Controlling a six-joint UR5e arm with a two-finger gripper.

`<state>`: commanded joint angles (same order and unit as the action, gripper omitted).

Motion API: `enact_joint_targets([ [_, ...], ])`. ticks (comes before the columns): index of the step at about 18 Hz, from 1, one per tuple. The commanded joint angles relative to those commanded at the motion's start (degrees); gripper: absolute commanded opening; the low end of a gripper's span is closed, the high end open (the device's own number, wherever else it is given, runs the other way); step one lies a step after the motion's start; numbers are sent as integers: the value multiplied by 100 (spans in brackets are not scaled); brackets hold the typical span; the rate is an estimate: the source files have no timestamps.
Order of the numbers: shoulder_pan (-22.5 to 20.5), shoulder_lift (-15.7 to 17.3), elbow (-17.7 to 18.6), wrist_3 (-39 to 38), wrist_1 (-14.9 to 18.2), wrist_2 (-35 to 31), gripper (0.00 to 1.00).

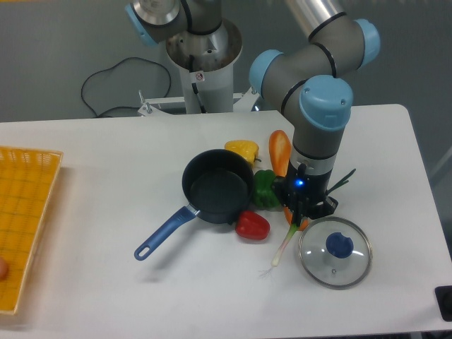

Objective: Place the green onion in the pot
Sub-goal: 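Carry the held green onion with the gripper over the black frying pan, then lower the gripper with the green onion down into the frying pan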

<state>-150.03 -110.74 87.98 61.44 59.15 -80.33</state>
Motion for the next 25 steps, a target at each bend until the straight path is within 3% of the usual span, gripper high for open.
enact_joint_targets([
  [8,167,421,61,-553,9,369,0],
  [18,869,949,220,-1494,44,369,0],
  [25,1081,1072,658,-1934,-9,738,0],
])
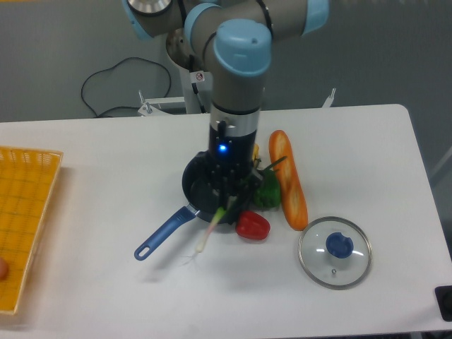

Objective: Place the green onion in the pot
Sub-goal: 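Lower the gripper with the green onion down into the frying pan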

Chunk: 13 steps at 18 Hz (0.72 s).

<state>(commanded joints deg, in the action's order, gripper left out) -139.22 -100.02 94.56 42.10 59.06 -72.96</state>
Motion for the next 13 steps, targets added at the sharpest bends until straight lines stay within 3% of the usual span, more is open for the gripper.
enact_joint_targets([
  [4,26,202,352,-176,-35,150,0],
  [13,26,141,634,-273,-202,493,0],
])
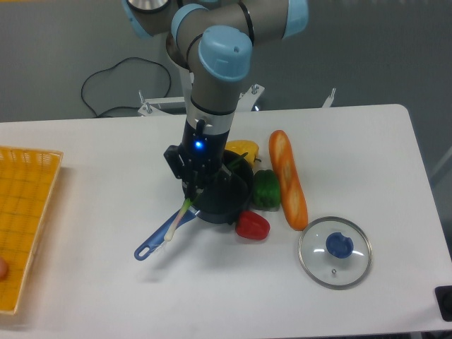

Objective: Place the green onion in the pot
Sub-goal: 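Lower the gripper with the green onion down into the frying pan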

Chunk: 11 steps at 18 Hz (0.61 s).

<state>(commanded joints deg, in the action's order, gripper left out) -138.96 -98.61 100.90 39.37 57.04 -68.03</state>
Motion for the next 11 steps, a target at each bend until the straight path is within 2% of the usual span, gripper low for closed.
enact_joint_targets([
  [6,-9,-149,70,35,-26,35,0],
  [11,9,-404,53,35,-149,18,0],
])
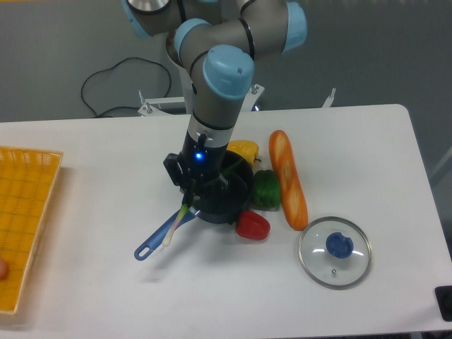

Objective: Place the green onion in the pot
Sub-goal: 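Lower the gripper with the green onion down into the frying pan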

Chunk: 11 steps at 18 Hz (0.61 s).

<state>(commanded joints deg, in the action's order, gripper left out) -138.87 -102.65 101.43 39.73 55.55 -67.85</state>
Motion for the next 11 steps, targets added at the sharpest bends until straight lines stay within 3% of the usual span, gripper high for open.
enact_joint_targets([
  [11,9,-361,-132,9,-219,-35,0],
])
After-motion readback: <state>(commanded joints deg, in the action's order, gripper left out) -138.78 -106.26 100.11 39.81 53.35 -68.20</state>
